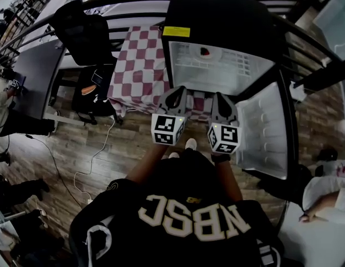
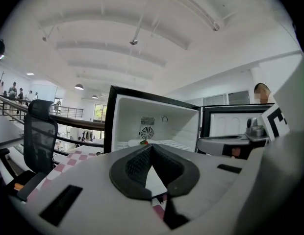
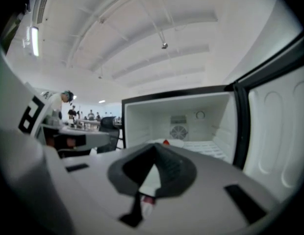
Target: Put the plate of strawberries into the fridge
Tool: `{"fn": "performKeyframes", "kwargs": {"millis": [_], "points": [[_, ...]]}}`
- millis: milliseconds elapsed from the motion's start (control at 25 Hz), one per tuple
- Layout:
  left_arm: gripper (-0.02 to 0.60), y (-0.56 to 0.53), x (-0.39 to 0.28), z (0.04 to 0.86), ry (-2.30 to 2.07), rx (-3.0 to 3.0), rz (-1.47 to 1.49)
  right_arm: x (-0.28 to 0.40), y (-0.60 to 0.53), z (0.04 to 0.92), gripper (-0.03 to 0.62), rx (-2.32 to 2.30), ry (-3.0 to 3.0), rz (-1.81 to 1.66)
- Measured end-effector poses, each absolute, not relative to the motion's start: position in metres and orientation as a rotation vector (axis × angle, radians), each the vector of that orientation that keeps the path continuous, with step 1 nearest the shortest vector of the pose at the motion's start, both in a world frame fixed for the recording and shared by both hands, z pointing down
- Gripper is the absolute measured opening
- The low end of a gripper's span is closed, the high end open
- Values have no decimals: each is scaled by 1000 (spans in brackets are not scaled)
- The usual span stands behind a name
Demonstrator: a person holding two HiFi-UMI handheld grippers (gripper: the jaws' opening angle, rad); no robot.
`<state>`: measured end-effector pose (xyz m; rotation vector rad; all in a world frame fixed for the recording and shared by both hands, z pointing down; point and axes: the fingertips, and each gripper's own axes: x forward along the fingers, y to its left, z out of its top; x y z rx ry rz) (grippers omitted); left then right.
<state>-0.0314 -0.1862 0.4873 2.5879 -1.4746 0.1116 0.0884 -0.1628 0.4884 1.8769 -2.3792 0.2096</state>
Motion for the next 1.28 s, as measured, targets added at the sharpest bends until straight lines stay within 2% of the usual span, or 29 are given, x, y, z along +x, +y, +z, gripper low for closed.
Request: {"fn": "performKeyframes", "kwargs": {"millis": [720, 1280], "points": [[15, -147, -35, 467, -1452, 2621, -7, 67, -124, 466, 20, 1883, -2398, 118], [15, -156, -20, 459, -1405, 2663, -41, 78, -136, 463, 20, 1917, -2378, 111]]}}
